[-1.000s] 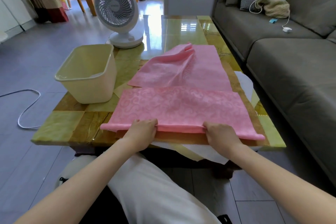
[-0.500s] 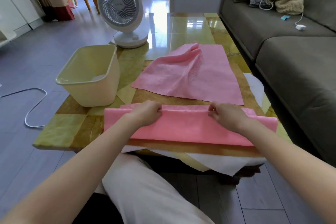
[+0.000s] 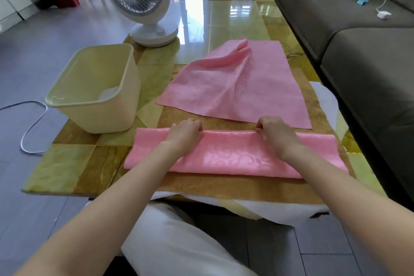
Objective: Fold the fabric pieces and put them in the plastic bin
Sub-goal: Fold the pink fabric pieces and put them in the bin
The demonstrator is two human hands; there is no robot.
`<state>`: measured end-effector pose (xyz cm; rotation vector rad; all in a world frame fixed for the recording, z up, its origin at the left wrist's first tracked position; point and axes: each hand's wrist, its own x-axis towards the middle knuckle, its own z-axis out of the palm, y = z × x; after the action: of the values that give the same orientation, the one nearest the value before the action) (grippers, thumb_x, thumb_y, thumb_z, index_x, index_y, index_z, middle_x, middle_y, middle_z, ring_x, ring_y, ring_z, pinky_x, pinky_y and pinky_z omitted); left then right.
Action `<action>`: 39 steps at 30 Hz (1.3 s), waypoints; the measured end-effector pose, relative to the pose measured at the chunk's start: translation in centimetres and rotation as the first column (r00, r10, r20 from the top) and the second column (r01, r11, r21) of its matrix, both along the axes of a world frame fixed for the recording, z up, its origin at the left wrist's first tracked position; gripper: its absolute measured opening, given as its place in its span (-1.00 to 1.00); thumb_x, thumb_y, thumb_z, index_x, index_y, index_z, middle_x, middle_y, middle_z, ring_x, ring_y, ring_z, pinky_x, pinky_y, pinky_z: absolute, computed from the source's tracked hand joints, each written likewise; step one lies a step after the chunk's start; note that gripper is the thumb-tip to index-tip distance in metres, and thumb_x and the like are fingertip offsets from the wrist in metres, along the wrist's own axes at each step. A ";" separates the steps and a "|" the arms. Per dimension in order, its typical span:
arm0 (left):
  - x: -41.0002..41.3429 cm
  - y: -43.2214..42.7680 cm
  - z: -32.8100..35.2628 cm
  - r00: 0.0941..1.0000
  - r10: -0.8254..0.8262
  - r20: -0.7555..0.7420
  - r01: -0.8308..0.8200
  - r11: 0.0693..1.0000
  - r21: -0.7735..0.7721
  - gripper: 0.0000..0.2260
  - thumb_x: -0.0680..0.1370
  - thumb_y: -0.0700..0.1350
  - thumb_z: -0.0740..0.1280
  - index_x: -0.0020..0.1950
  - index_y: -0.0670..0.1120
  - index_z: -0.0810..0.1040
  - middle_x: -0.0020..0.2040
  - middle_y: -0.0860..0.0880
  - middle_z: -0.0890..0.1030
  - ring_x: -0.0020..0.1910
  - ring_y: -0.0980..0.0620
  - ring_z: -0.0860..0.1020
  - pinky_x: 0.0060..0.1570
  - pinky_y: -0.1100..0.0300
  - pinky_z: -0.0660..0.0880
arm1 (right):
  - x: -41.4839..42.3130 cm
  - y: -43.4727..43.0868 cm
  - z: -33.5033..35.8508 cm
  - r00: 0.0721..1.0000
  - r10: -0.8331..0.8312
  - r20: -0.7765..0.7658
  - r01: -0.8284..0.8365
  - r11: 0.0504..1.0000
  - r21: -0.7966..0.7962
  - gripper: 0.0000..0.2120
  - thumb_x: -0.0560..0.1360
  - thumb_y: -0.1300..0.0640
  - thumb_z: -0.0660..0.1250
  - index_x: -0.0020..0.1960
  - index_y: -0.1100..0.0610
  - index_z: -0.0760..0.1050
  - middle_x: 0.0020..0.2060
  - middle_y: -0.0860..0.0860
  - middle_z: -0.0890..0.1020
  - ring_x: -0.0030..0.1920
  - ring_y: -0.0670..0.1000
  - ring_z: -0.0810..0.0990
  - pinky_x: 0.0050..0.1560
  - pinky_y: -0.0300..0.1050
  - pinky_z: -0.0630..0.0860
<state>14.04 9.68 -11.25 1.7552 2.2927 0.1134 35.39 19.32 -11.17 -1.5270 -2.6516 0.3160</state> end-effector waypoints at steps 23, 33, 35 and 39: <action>-0.7 1.0 -1.3 0.997 0.076 -0.012 -0.074 0.991 0.115 -0.84 0.59 -0.19 0.16 0.08 -0.05 0.51 0.12 -0.01 0.52 0.18 -0.04 0.42 0.28 -0.12 0.23 | -2.8 -1.3 -0.4 0.993 0.080 0.092 -0.093 0.985 0.146 -0.69 0.48 0.34 0.18 0.16 0.11 0.46 0.11 0.07 0.50 0.17 0.12 0.43 0.11 -0.05 0.34; -1.2 -0.8 -1.2 0.997 0.059 0.042 -0.068 0.957 0.283 -0.75 0.49 -0.39 0.16 0.05 -0.14 0.49 0.10 -0.09 0.48 0.13 -0.08 0.42 0.14 0.08 0.28 | -8.4 -7.8 -1.5 0.913 0.405 -0.044 -0.408 0.907 -0.108 -0.62 0.63 0.02 0.08 0.39 0.12 0.33 0.48 0.08 0.23 0.47 0.06 0.19 0.43 -0.04 0.17; -1.9 -2.3 -1.1 0.998 0.065 0.021 -0.068 0.942 0.328 -0.76 0.51 -0.38 0.16 0.06 -0.15 0.51 0.08 -0.10 0.47 0.11 -0.09 0.41 0.10 0.11 0.31 | -8.8 -8.0 -1.3 0.930 0.368 0.007 -0.363 0.921 -0.141 -0.58 0.62 -0.07 0.04 0.41 0.08 0.29 0.50 0.07 0.18 0.49 0.08 0.13 0.45 0.01 0.14; -4.0 -5.8 -1.8 0.996 0.090 -0.003 -0.087 0.977 0.196 -0.72 0.59 -0.20 0.14 0.29 -0.08 0.43 0.26 -0.08 0.43 0.25 -0.09 0.38 0.23 0.01 0.35 | -10.0 -8.9 -1.6 0.943 0.320 0.092 -0.301 0.937 -0.176 -0.45 0.57 -0.22 0.04 0.48 0.02 0.16 0.52 0.05 0.08 0.50 0.16 0.04 0.44 0.16 0.10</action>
<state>10.08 3.85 -13.10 1.7462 2.4416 0.3584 25.37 10.43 -12.72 -1.1889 -3.0321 0.4801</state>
